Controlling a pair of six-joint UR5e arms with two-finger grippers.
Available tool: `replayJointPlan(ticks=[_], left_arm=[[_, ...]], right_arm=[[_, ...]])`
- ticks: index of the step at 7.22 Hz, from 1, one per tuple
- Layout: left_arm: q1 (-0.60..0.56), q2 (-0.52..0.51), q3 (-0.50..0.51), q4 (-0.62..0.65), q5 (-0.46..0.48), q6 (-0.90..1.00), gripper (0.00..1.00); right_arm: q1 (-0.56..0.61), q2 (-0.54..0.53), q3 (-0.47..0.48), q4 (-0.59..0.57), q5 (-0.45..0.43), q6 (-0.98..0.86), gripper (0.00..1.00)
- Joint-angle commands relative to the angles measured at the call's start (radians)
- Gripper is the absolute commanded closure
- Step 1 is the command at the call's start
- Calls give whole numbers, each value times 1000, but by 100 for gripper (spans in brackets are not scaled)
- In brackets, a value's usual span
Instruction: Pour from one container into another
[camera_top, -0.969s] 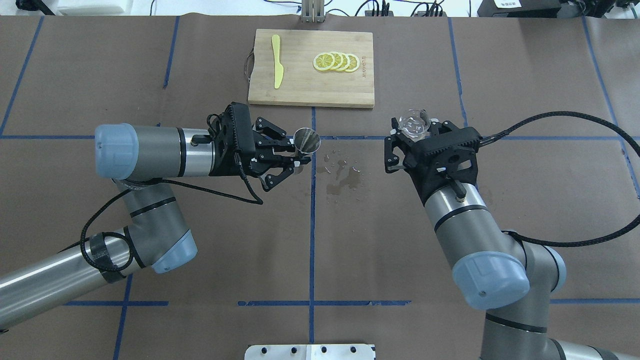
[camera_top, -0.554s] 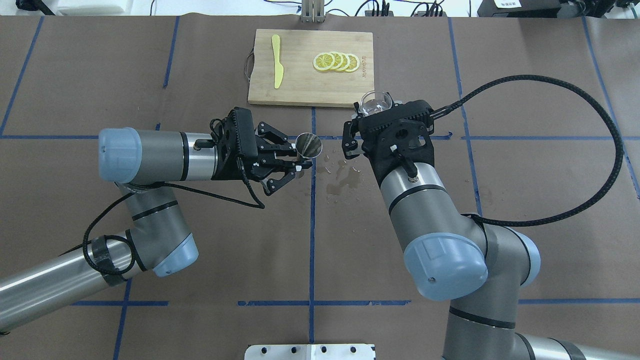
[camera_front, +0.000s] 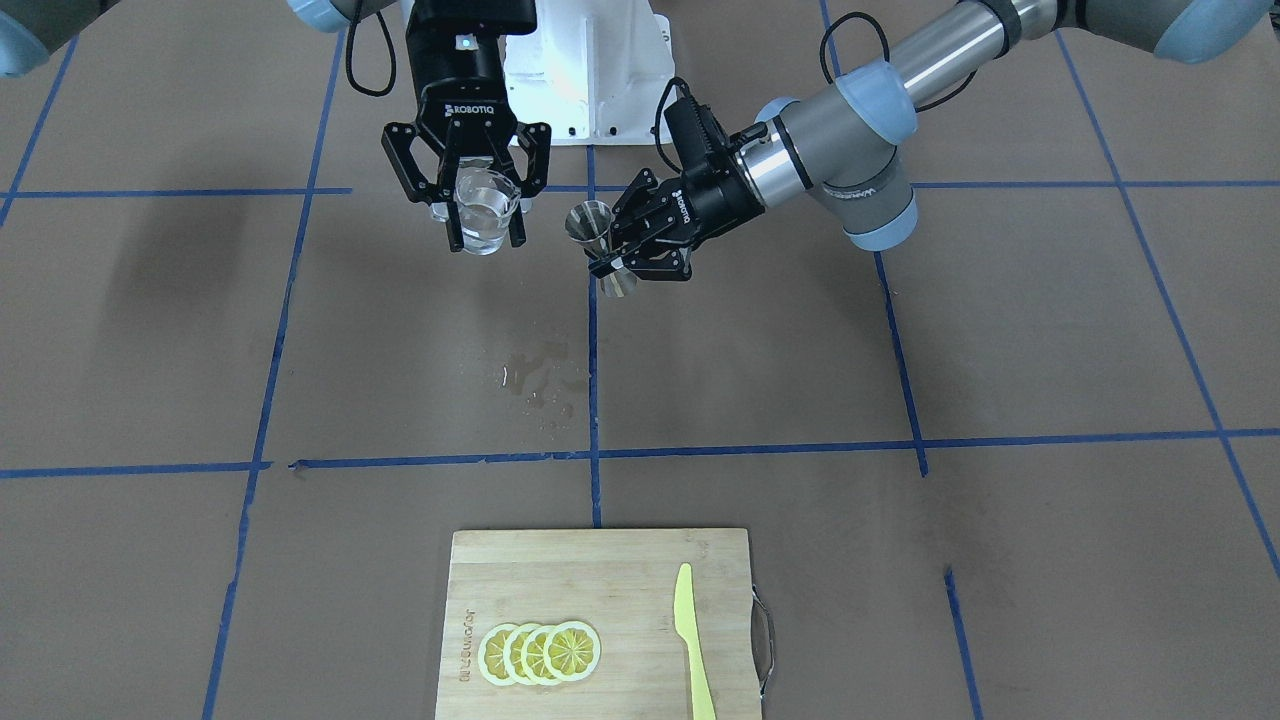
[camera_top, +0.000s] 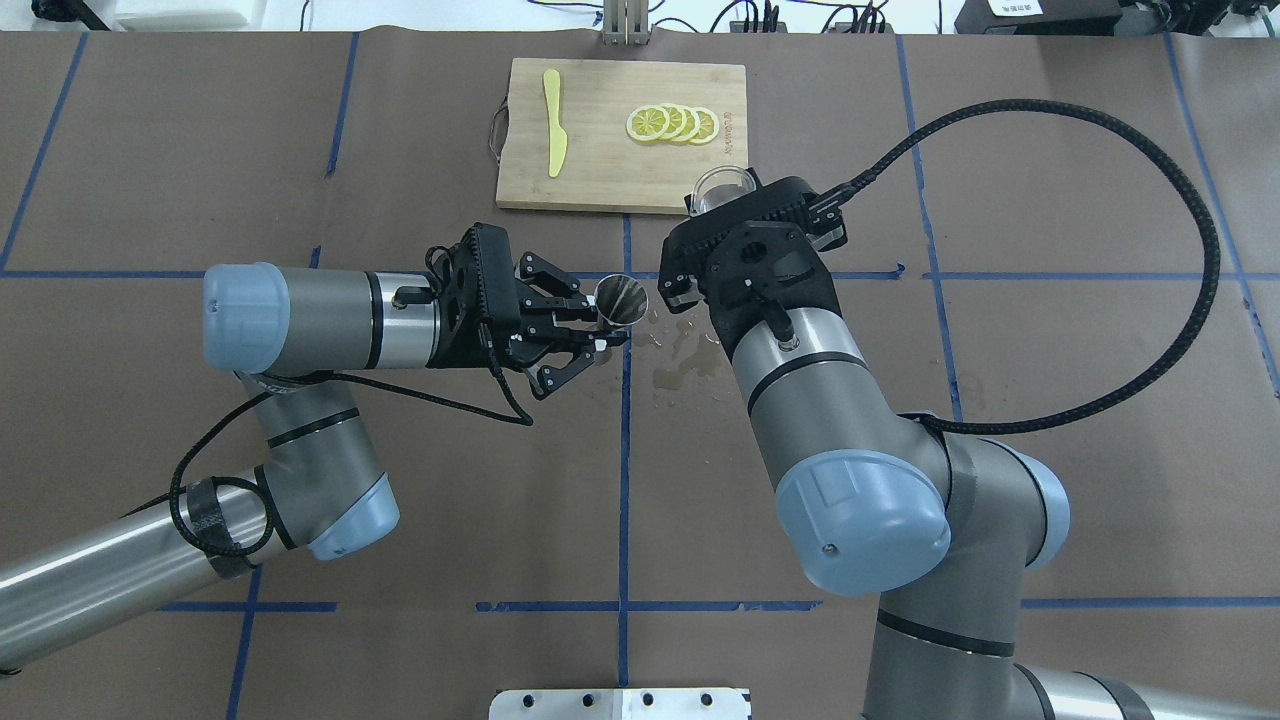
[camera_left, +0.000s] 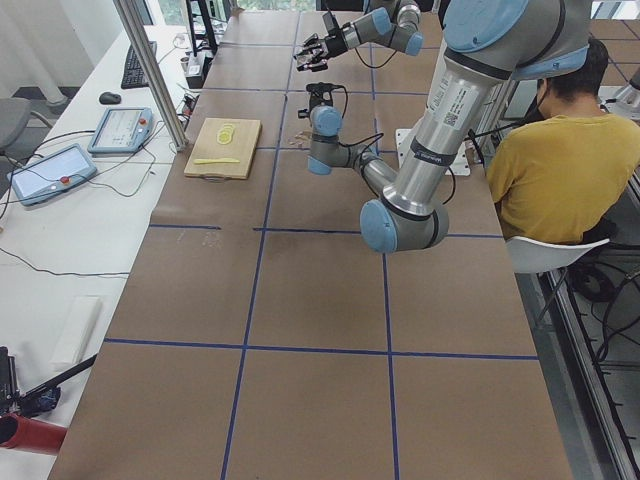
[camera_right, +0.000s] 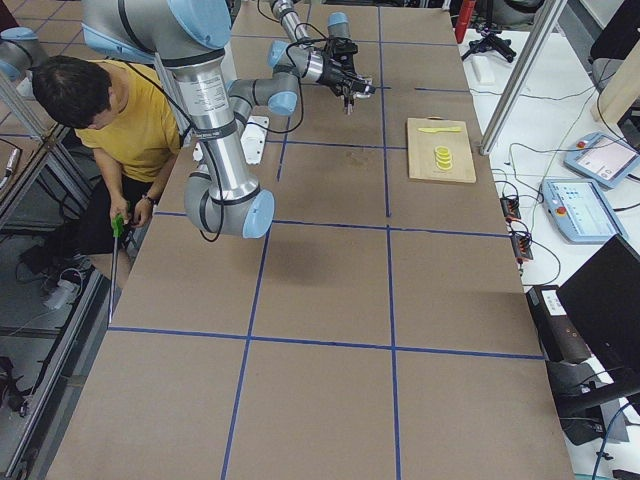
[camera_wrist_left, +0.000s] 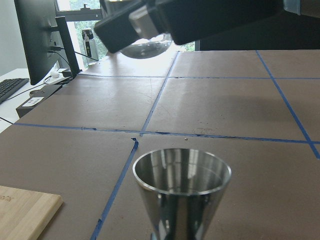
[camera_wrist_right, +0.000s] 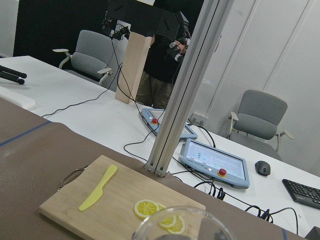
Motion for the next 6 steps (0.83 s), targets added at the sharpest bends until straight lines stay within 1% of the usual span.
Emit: replayJointPlan(ticks=[1, 2, 3, 4, 6], left_arm=[[3, 0, 0, 0, -1, 0, 100], [3, 0, 0, 0, -1, 0, 100], [5, 0, 0, 0, -1, 0, 100], [5, 0, 0, -2, -1, 0, 100], [5, 0, 0, 0, -1, 0, 100]], right_arm=[[-3, 3, -4, -37, -1, -39, 100], [-3, 3, -6, -44, -1, -85, 100], [-4, 5, -6, -44, -1, -183, 100], [-4, 8, -7, -44, -1, -196, 100], [-13, 46, -49, -46, -4, -197, 100]])
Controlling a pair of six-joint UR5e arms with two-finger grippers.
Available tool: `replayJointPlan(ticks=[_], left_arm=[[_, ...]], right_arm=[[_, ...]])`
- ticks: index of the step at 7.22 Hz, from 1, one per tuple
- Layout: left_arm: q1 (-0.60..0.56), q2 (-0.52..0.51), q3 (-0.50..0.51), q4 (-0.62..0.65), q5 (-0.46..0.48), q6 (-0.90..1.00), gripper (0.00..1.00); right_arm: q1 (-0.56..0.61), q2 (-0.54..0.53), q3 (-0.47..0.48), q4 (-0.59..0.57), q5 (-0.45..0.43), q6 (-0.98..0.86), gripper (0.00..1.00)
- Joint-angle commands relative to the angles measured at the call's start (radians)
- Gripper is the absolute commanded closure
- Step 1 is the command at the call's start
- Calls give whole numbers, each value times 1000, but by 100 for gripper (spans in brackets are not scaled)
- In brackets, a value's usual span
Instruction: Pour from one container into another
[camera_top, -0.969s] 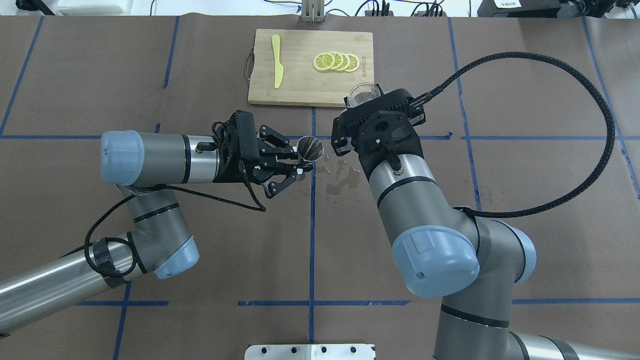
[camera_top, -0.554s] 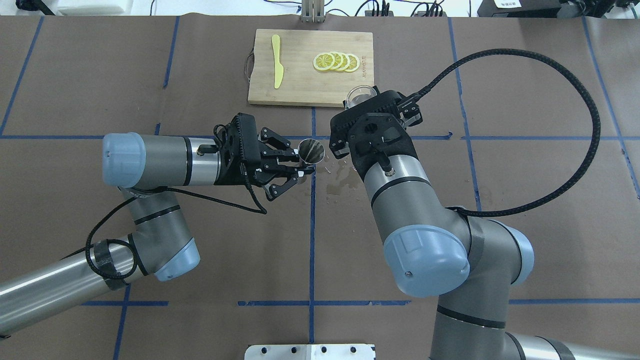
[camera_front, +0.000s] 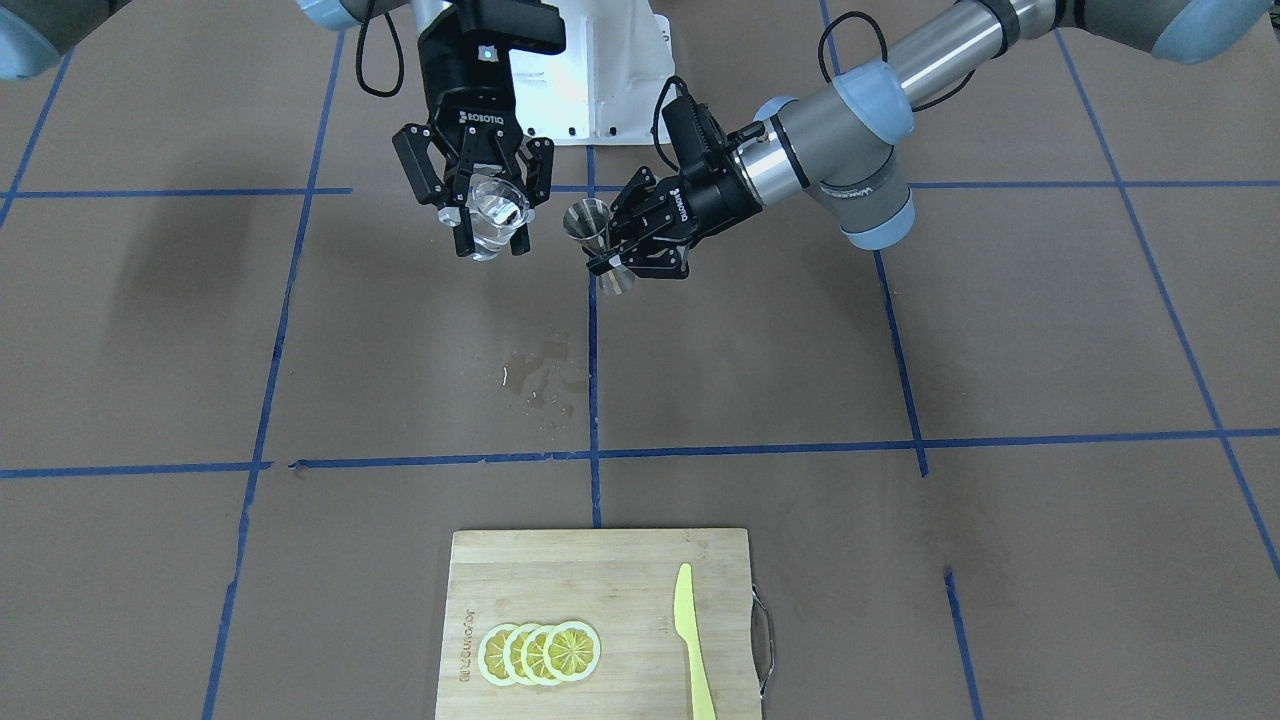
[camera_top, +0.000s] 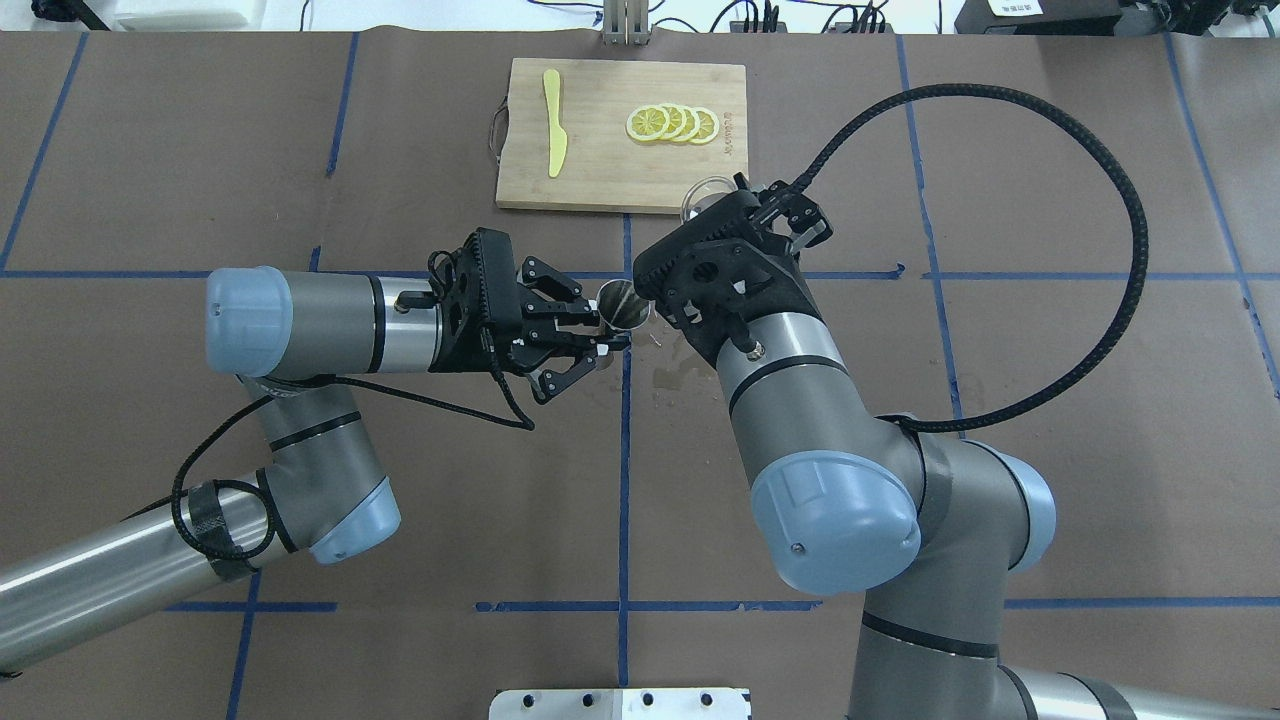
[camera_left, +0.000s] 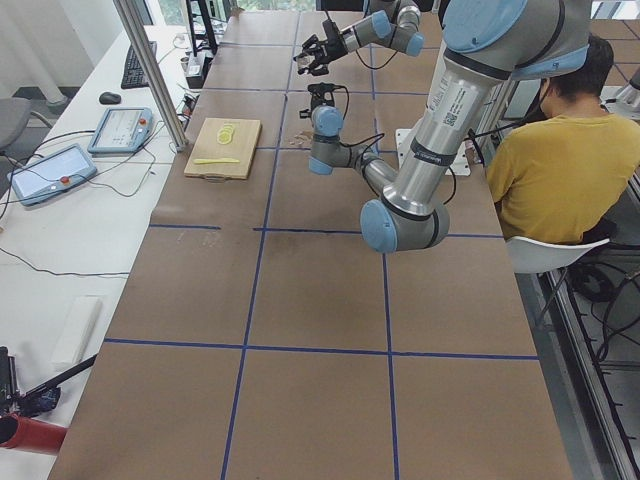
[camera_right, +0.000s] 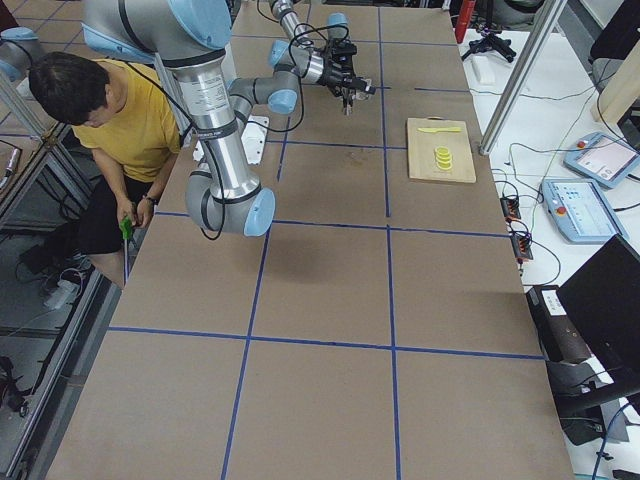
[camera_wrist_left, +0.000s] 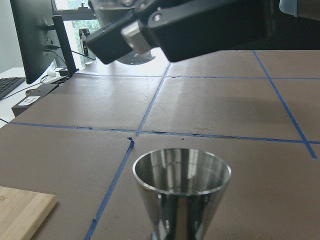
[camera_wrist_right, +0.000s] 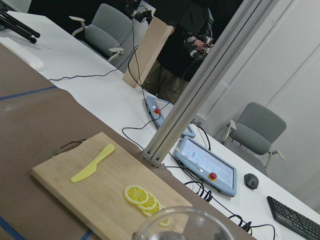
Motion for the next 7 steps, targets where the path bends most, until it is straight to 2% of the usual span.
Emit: replayJointPlan(ticks=[1, 7], left_arm=[[0, -1, 0, 0, 0, 0, 100], [0, -2, 0, 0, 0, 0, 100]], right_arm=[[-10, 21, -23, -17, -3, -6, 100], [-48, 21, -16, -54, -42, -81, 100]])
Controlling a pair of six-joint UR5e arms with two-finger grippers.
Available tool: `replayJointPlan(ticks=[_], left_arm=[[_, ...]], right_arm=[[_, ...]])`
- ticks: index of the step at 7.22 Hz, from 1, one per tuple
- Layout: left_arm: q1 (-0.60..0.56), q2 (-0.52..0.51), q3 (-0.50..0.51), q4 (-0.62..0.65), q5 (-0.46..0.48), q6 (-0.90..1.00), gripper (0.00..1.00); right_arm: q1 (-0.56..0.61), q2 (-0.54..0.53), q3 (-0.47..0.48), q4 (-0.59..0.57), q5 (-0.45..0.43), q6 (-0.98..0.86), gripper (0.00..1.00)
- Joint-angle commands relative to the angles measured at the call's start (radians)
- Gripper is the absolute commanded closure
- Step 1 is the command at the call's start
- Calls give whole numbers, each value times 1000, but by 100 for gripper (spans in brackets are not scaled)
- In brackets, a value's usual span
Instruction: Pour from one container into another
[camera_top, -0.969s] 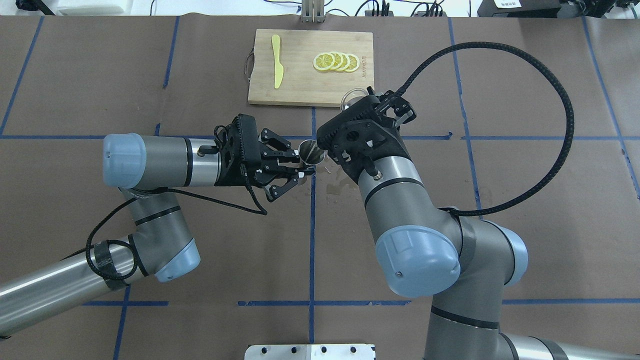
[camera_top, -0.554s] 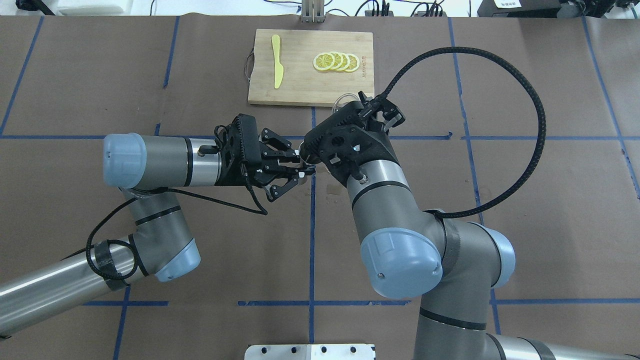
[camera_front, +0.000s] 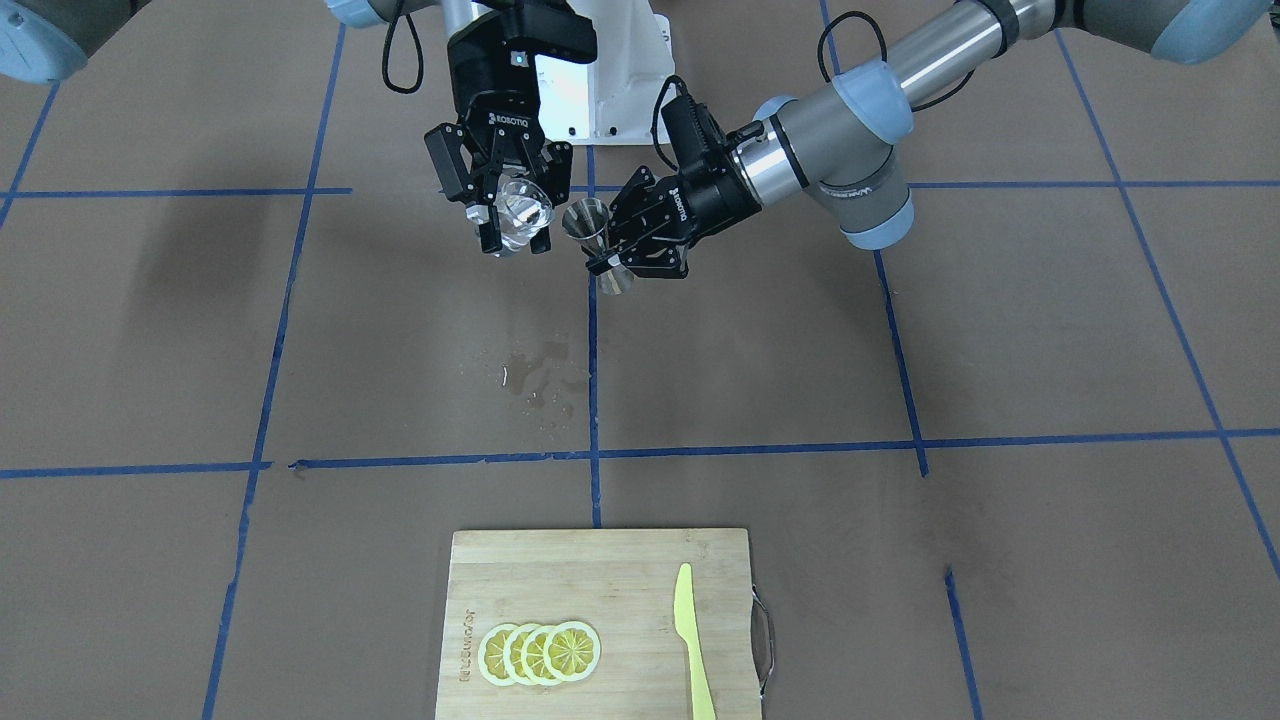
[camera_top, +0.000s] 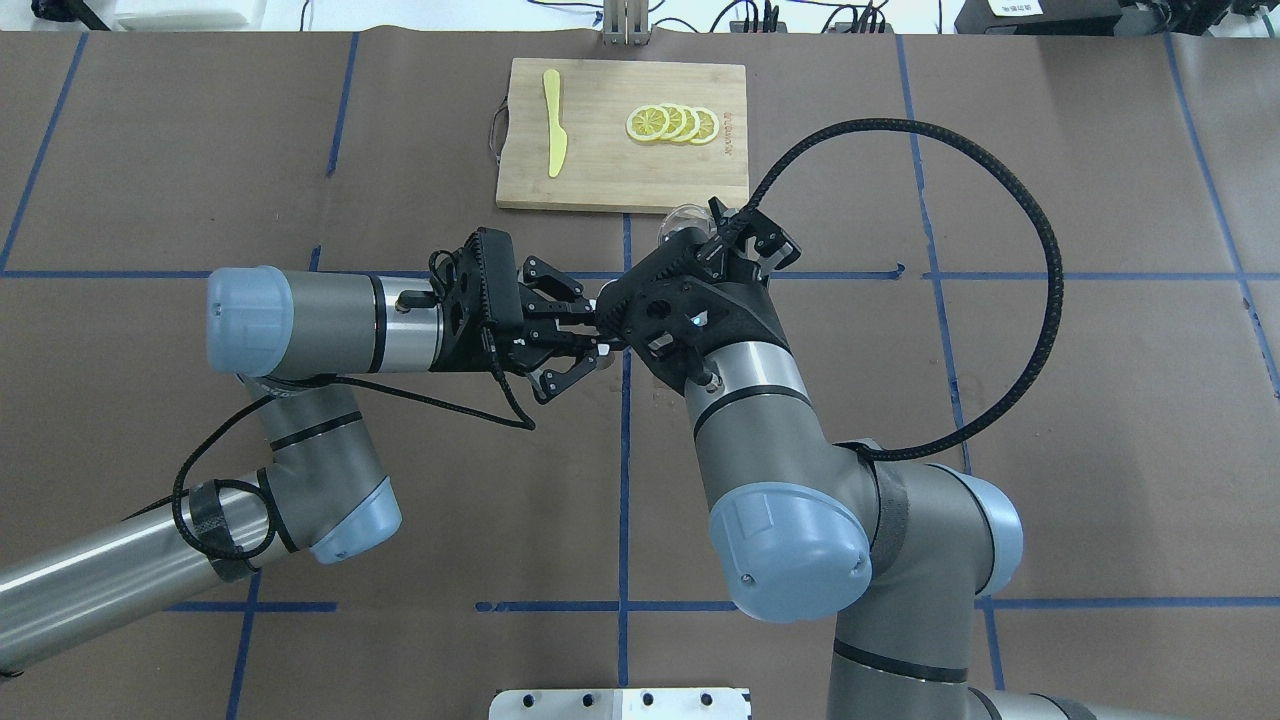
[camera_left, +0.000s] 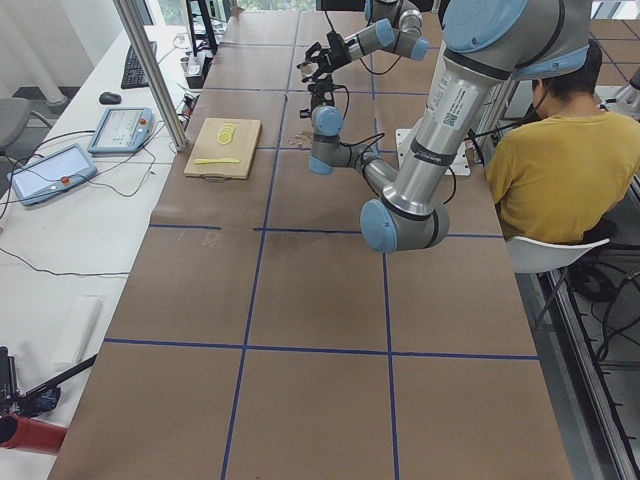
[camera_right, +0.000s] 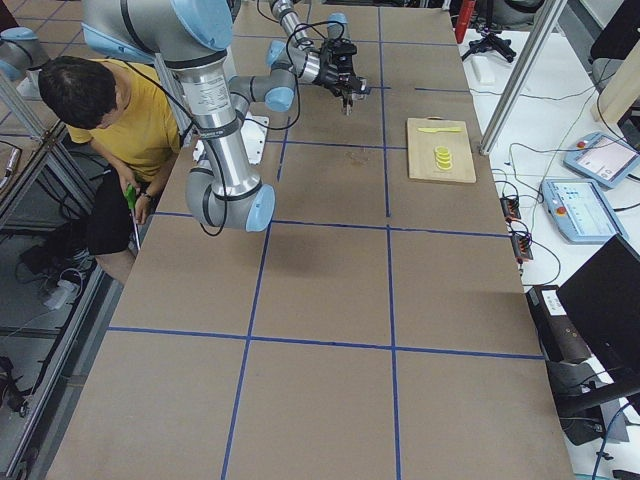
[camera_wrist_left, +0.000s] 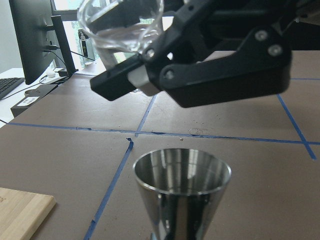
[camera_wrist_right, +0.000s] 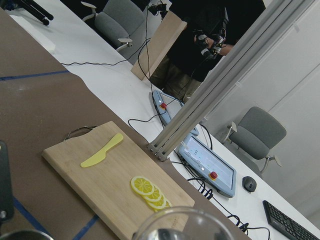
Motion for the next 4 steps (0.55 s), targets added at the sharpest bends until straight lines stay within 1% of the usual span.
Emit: replayJointPlan(ticks=[1, 2, 4], left_arm=[[0, 0, 0, 0, 0, 0, 100], [0, 0, 0, 0, 0, 0, 100], [2, 0, 0, -2, 0, 0, 100]], right_arm=[[-18, -1, 2, -4, -19, -33, 100], [-31, 1, 2, -4, -45, -38, 100], [-35, 2, 2, -15, -46, -41, 100]])
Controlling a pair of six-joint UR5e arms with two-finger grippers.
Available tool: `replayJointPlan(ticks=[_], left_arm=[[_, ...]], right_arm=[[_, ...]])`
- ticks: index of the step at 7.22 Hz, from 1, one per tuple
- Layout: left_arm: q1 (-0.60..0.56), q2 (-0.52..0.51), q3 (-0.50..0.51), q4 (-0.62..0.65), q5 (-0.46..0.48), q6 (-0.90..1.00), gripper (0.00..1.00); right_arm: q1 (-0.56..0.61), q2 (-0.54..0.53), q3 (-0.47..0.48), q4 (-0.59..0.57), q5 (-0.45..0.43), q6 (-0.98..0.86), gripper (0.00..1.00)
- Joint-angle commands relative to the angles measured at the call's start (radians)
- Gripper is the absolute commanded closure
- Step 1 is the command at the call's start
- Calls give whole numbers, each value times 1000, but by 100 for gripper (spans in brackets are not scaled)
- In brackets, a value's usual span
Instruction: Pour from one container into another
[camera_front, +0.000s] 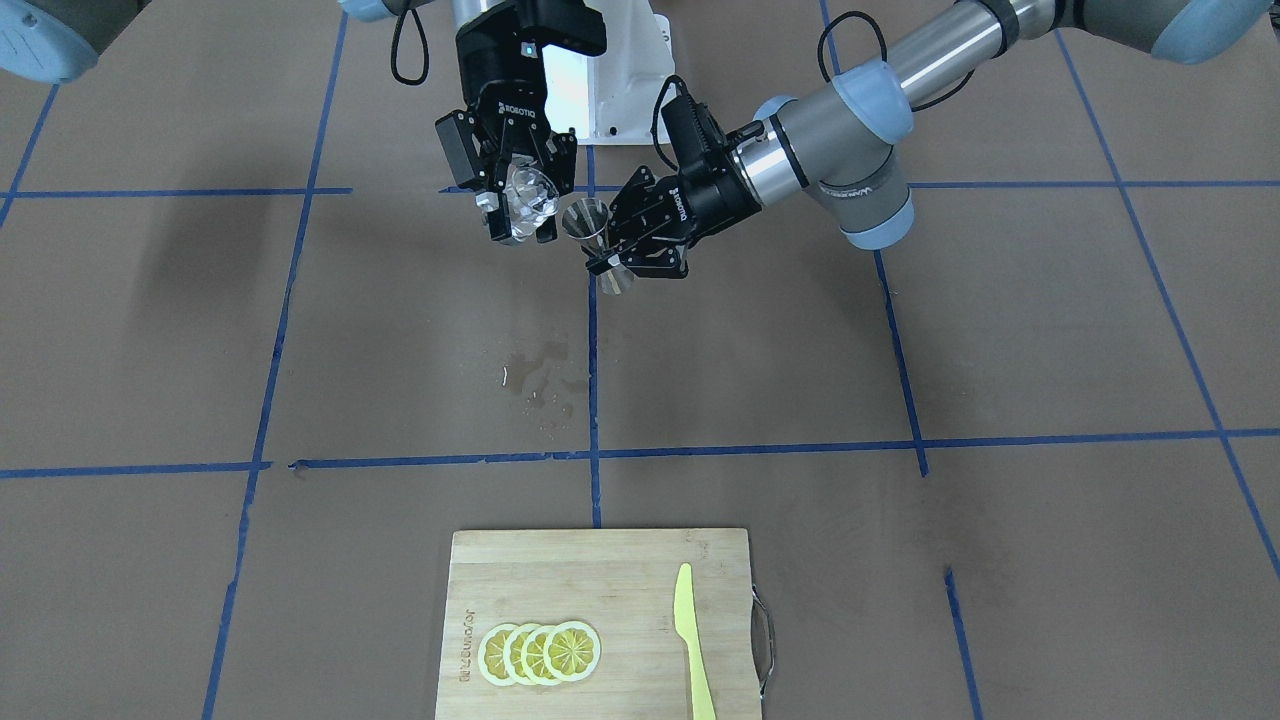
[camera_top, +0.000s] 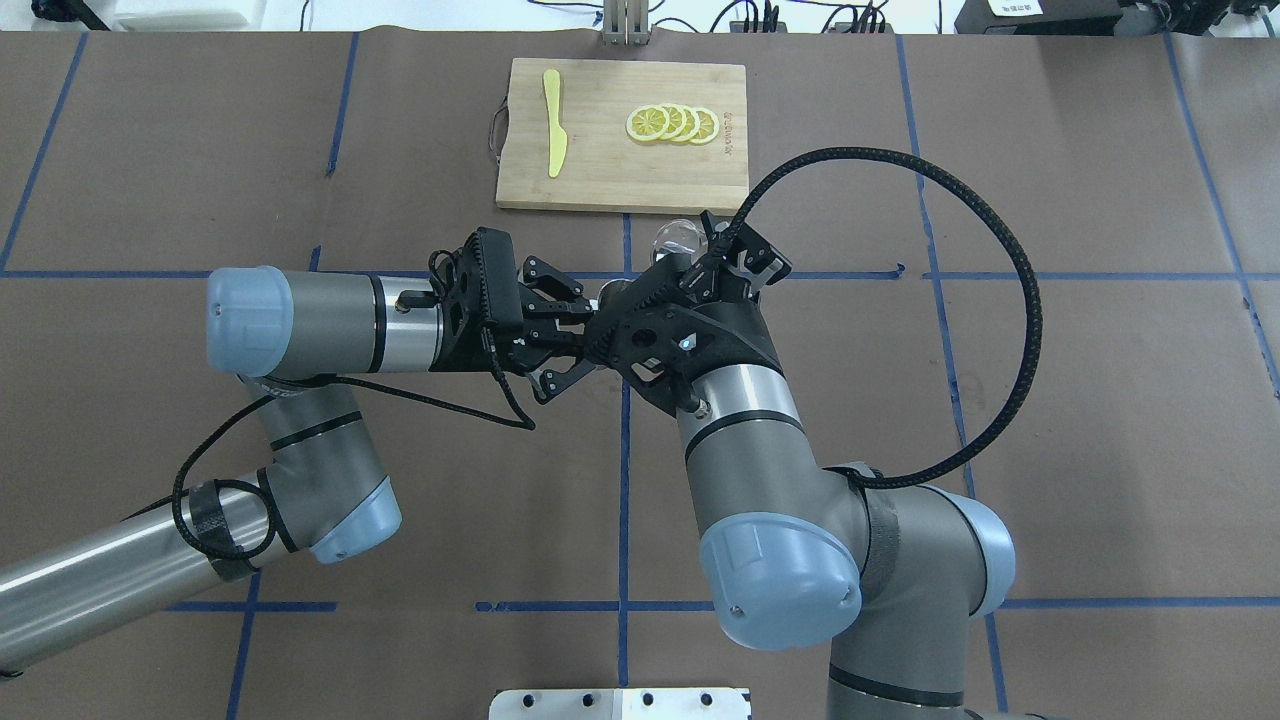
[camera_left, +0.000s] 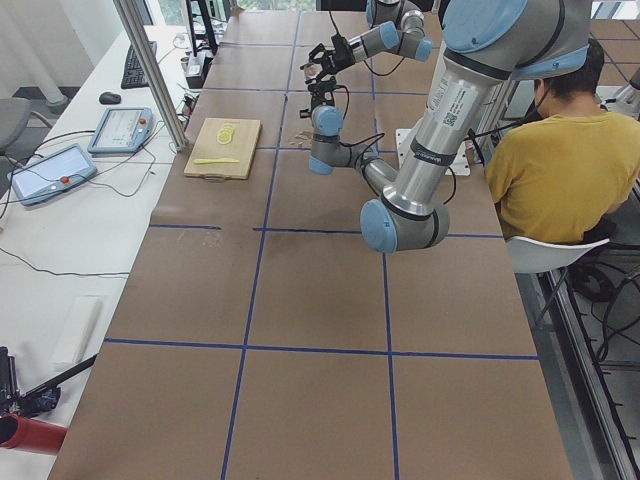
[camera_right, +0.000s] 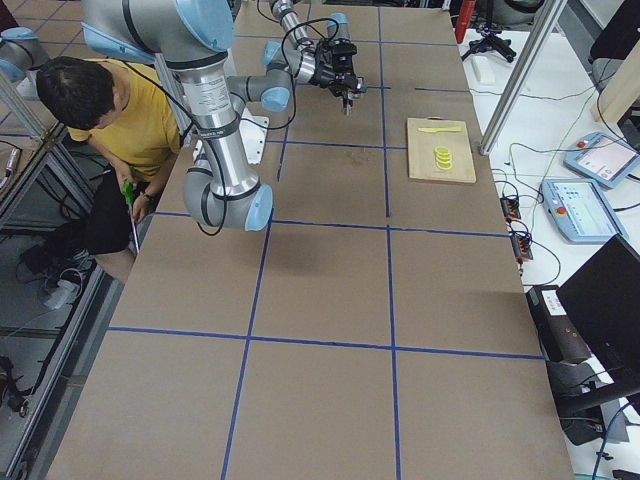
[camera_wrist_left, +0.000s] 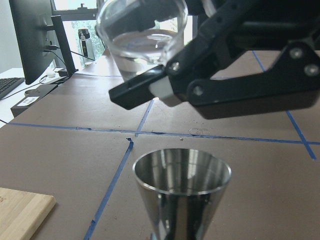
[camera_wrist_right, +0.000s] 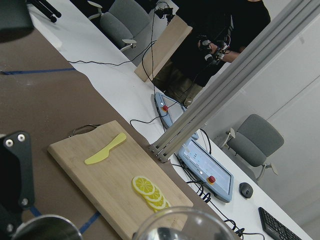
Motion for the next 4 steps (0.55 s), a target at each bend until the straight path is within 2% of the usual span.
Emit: replayJointPlan(ticks=[1, 2, 4], left_arm=[[0, 0, 0, -1, 0, 0, 100], [0, 0, 0, -1, -2, 0, 100], [0, 0, 0, -1, -2, 0, 100]], right_arm=[[-8, 39, -1, -64, -19, -2, 100], [-16, 55, -1, -104, -35, -2, 100], [-24, 50, -3, -108, -39, -5, 100]])
